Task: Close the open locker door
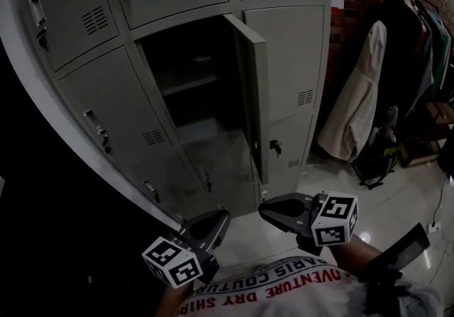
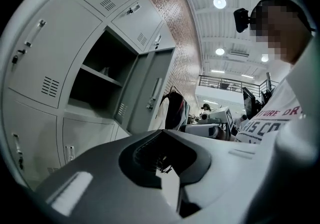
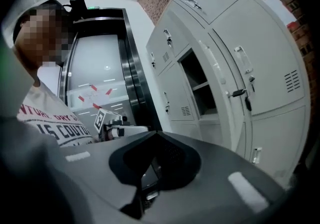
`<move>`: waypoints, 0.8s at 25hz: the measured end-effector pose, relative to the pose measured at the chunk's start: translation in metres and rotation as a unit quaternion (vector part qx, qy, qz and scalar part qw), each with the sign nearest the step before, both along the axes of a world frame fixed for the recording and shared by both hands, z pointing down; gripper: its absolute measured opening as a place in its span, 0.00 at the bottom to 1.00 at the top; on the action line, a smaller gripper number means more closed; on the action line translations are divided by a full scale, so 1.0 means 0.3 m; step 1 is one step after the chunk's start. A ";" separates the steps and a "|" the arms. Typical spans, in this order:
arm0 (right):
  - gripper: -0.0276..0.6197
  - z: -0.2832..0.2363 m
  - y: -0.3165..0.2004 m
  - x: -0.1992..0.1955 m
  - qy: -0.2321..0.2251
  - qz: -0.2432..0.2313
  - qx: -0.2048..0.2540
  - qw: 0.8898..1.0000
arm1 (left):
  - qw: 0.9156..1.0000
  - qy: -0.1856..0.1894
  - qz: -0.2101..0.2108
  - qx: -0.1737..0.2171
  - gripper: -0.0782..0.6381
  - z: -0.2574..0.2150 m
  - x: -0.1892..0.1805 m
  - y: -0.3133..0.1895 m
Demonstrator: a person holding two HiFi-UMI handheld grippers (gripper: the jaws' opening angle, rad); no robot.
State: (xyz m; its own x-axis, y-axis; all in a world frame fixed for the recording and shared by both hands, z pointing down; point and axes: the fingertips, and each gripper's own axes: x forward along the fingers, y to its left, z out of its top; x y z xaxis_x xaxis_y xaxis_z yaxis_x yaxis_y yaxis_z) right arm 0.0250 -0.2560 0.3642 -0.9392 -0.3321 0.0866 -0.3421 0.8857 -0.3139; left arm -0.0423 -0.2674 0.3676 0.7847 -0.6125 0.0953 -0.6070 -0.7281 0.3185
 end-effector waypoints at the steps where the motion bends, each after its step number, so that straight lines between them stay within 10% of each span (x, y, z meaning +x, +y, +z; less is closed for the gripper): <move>1: 0.04 -0.003 -0.035 0.027 0.009 0.009 0.009 1.000 | 1.000 0.000 -0.001 -0.003 0.12 0.005 0.004 -0.024; 10: 0.04 -0.229 -0.394 0.254 0.066 0.125 0.174 0.974 | 1.000 -0.006 -0.012 -0.013 0.12 0.025 0.025 -0.176; 20: 0.03 -0.305 -0.525 0.149 0.043 0.078 0.212 0.973 | 0.999 -0.022 -0.042 -0.022 0.12 0.040 -0.021 -0.256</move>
